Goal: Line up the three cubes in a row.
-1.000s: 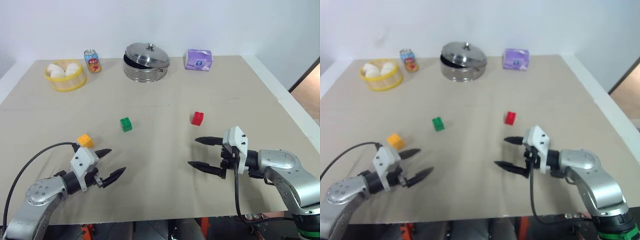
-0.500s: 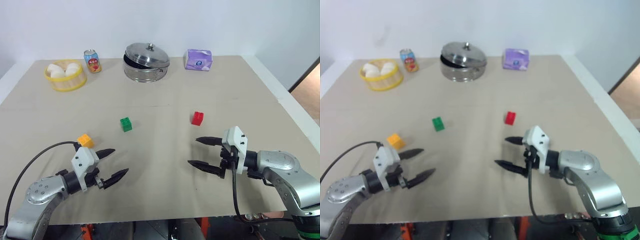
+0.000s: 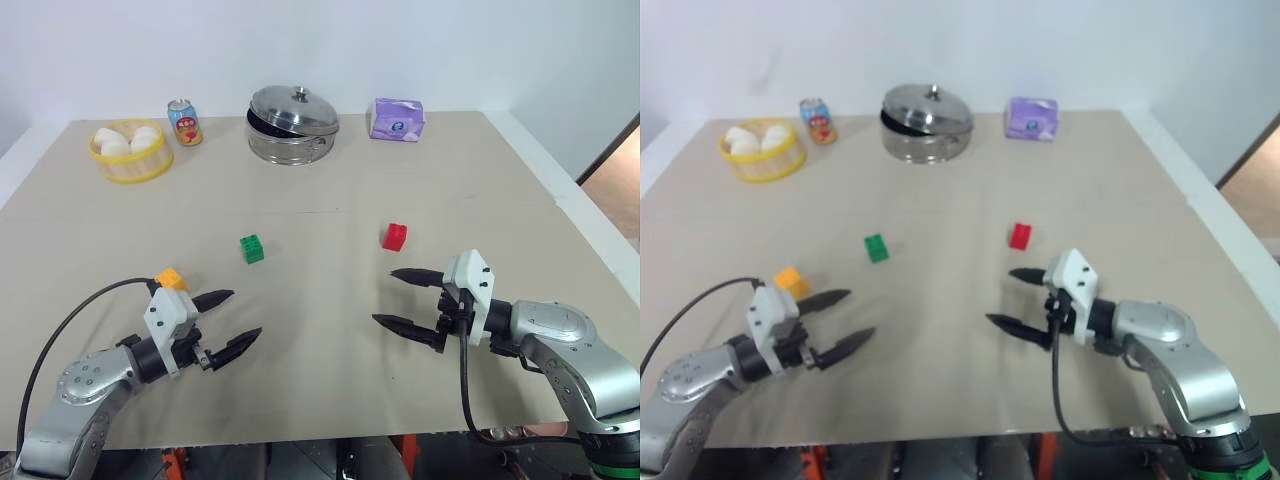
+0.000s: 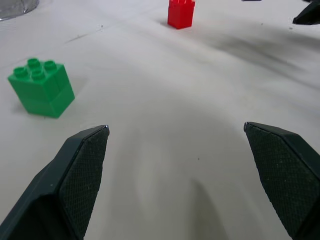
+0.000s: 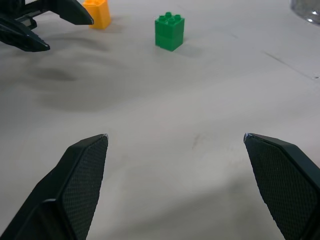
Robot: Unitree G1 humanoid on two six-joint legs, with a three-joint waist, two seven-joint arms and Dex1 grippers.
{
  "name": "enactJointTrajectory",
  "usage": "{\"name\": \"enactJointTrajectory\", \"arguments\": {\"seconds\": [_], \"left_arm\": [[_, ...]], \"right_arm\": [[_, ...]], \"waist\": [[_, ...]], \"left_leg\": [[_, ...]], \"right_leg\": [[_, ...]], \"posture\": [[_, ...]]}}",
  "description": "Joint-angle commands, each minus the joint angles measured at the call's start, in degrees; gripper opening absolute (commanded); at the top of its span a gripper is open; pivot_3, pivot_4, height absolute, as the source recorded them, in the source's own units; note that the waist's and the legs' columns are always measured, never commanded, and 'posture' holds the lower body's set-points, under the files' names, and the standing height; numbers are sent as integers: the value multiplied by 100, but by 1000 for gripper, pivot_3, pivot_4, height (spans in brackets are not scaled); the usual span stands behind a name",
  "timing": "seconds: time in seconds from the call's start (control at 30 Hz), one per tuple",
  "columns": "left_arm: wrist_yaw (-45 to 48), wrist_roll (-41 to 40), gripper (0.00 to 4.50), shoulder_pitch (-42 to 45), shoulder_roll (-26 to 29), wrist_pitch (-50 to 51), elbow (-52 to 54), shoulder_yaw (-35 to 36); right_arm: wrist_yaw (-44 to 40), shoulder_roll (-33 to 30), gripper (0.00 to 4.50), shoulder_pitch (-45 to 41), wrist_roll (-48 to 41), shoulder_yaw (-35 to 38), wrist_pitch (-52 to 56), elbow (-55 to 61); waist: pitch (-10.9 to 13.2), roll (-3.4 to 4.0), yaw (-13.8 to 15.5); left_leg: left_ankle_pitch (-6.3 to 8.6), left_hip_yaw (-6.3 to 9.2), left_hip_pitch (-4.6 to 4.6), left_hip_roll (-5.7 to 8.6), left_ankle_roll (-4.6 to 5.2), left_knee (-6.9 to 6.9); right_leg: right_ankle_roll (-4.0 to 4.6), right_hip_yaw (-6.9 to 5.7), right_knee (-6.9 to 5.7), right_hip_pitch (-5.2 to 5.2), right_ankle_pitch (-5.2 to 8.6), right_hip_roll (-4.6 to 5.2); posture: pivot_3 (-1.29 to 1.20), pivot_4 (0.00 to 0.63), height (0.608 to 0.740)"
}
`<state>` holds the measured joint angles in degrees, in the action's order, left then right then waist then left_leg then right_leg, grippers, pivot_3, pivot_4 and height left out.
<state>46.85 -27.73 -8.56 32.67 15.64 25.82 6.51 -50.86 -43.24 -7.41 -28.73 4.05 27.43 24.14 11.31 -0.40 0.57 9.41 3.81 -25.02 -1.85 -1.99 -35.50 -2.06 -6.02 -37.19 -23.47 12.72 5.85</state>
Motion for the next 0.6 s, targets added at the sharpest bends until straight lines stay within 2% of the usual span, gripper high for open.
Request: {"name": "enactJointTrajectory", "arguments": {"seconds": [0.03, 0.13, 0.27, 0.6], "left_arm": [[274, -2, 4467, 125, 167, -82, 186, -167], [356, 73, 4467, 228, 203, -117, 152, -260], [341, 126, 4467, 481, 150, -152, -11, -384], [552, 35, 4467, 594, 166, -221, -24, -403]], "right_arm": [[390, 58, 4500, -585, -4, 204, 226, -93], [529, 55, 4500, -1137, 178, 87, 318, -556], [720, 226, 4500, -2313, 724, -333, 313, -1792], [324, 574, 4500, -3837, 1855, -1154, -578, -4503]], "waist": [[0, 0, 0], [0, 0, -2], [0, 0, -6], [0, 0, -22]], "left_leg": [[0, 0, 0, 0, 0, 0], [0, 0, 0, 0, 0, 0], [0, -3, 1, -3, 0, -5], [1, -54, -4, -37, 7, 1]], "right_leg": [[0, 0, 0, 0, 0, 0], [0, 0, 0, 0, 0, 0], [6, 3, 0, -2, -11, -4], [-13, 66, 0, -36, -35, -53]], "posture": [[0, 150, 740], [0, 150, 740], [0, 150, 740], [0, 150, 740]]}}
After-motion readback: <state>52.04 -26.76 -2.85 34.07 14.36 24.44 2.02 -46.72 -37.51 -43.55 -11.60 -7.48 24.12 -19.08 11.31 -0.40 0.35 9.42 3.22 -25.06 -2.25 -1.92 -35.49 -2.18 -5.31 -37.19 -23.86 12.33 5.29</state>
